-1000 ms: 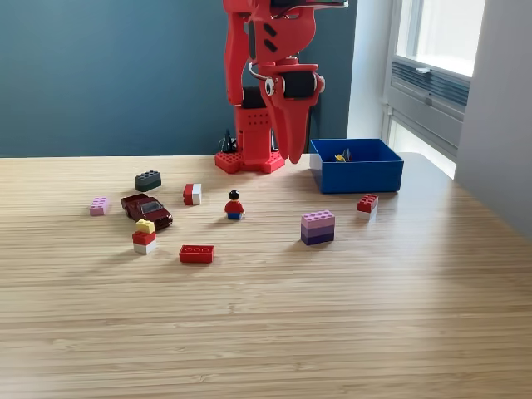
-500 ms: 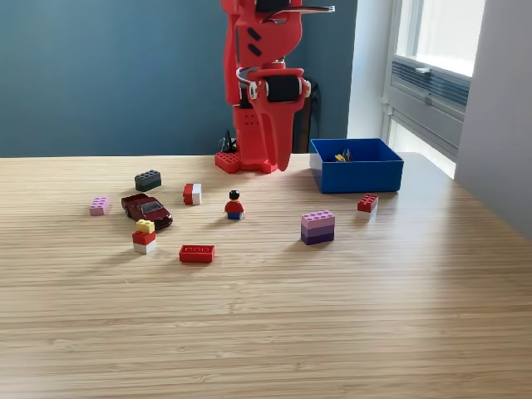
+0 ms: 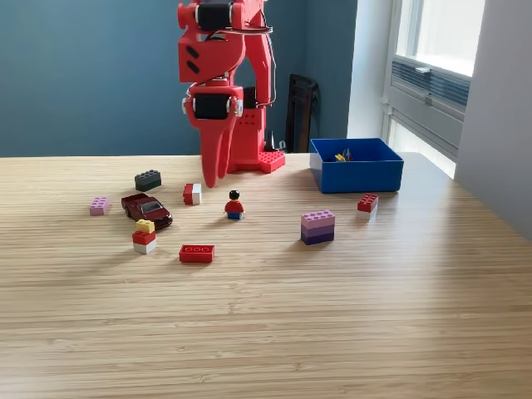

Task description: Grasp a lego block and put it in the bin.

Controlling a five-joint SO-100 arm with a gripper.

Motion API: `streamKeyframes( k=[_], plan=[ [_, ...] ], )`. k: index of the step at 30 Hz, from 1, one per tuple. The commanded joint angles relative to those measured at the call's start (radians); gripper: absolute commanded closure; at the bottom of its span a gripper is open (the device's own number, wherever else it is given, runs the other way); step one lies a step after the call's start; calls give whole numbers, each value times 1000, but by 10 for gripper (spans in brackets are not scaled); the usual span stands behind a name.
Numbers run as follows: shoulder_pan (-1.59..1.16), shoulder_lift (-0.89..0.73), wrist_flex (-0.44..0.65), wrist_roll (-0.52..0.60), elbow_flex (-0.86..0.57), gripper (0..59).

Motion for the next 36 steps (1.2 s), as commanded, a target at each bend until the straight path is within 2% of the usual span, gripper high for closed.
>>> streamKeyframes(
  k=[1,9,15,29,36],
  plan=[
    [77,67,-31,121,28,327],
    [202,67,-98,268,138,298],
    [299,67,-178,307,183,310],
    [360,57,-202,308,72,319],
    [365,-98,-199,313,-12,316]
  ],
)
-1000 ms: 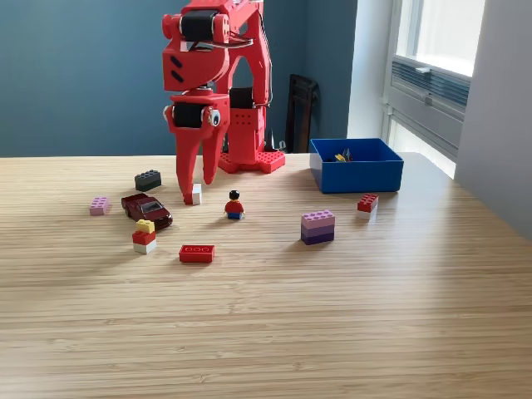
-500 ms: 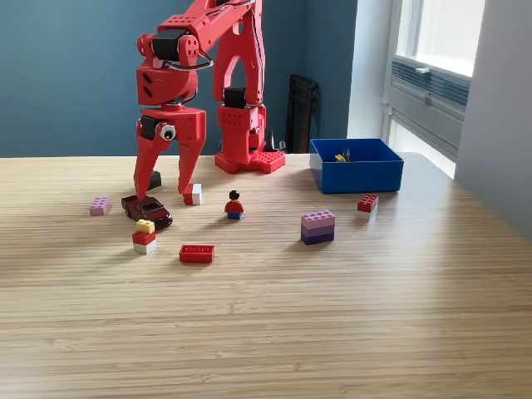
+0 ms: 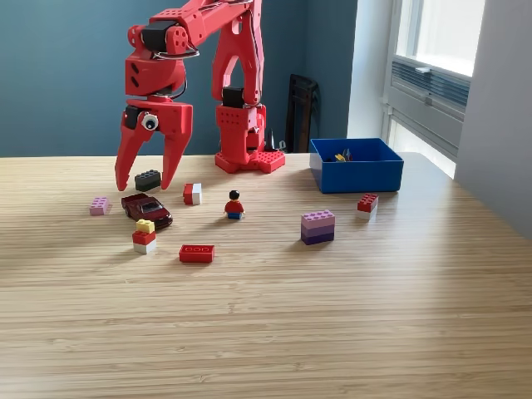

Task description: Grasp a lego block and put it in the bin.

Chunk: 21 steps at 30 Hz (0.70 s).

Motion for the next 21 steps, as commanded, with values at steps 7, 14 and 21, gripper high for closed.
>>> streamKeyframes(
  k=[7,14,21],
  plan=[
    [6,-181,-5,6,-130,318],
    [8,-261,9,21,-184,329],
    [11,-333,40,41,-235,401]
  ],
)
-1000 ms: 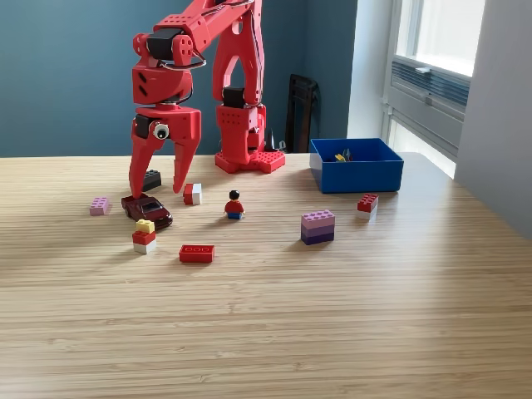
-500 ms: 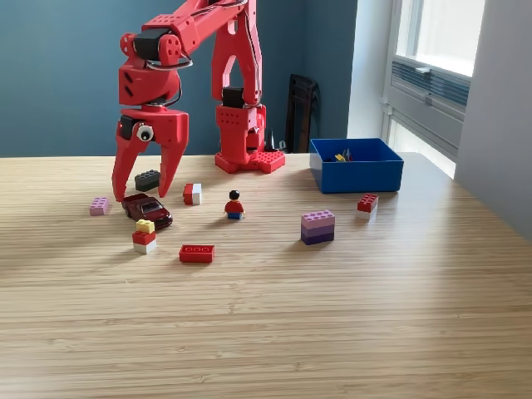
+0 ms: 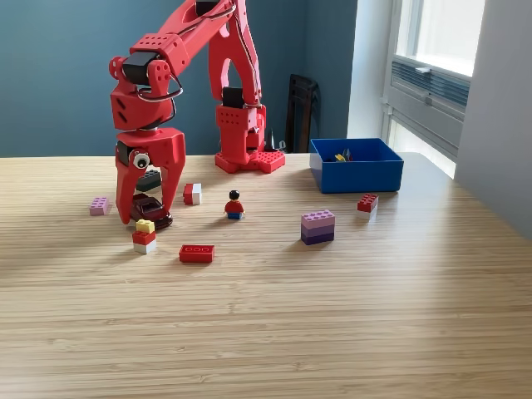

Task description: Grasp a lego block and put it in the bin.

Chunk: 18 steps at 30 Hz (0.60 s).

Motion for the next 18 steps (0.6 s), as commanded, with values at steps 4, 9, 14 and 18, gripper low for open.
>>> streamKeyframes(
  k=[4,9,14,18],
  plan=[
    [14,-15,26,11,-86,504],
    [17,-15,38,8,-92,569],
    [15,-11,46,-9,-91,585],
    [14,0,83,-31,-101,585]
  ],
)
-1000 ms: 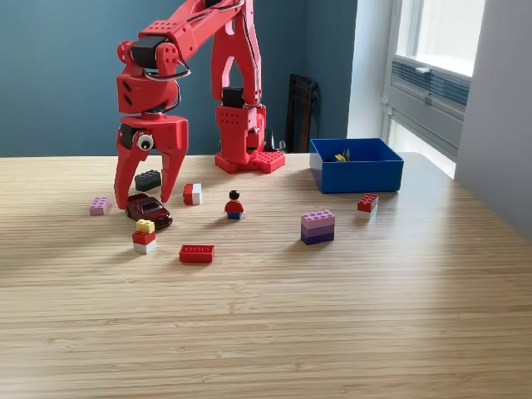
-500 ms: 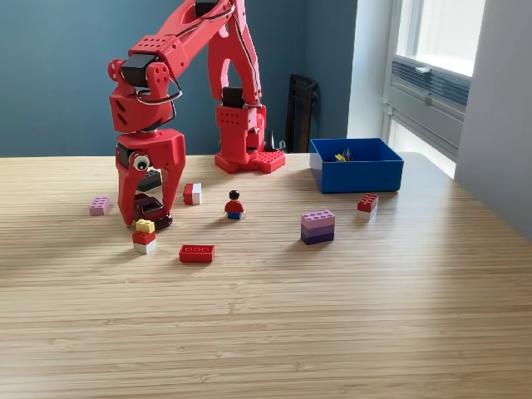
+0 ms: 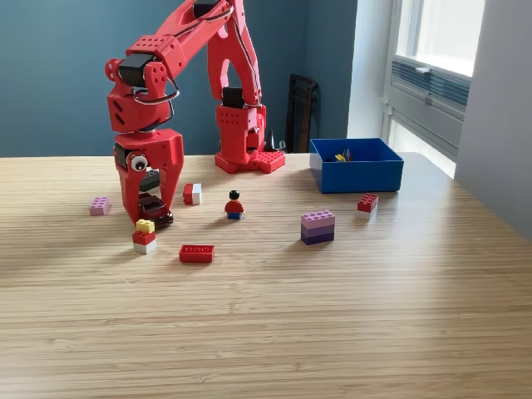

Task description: Grasp a lego block and put it in the bin.

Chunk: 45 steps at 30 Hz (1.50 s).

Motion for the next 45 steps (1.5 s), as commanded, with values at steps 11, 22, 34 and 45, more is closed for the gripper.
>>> streamKeyframes(
  k=[11,22,34,45],
  plan=[
    [-72,35,428,-52,-468,585],
    [-414,84,621,-86,-615,585],
    [-1150,339,696,-152,-483,585],
    [-1582,400,696,-265,-304,585]
  ],
)
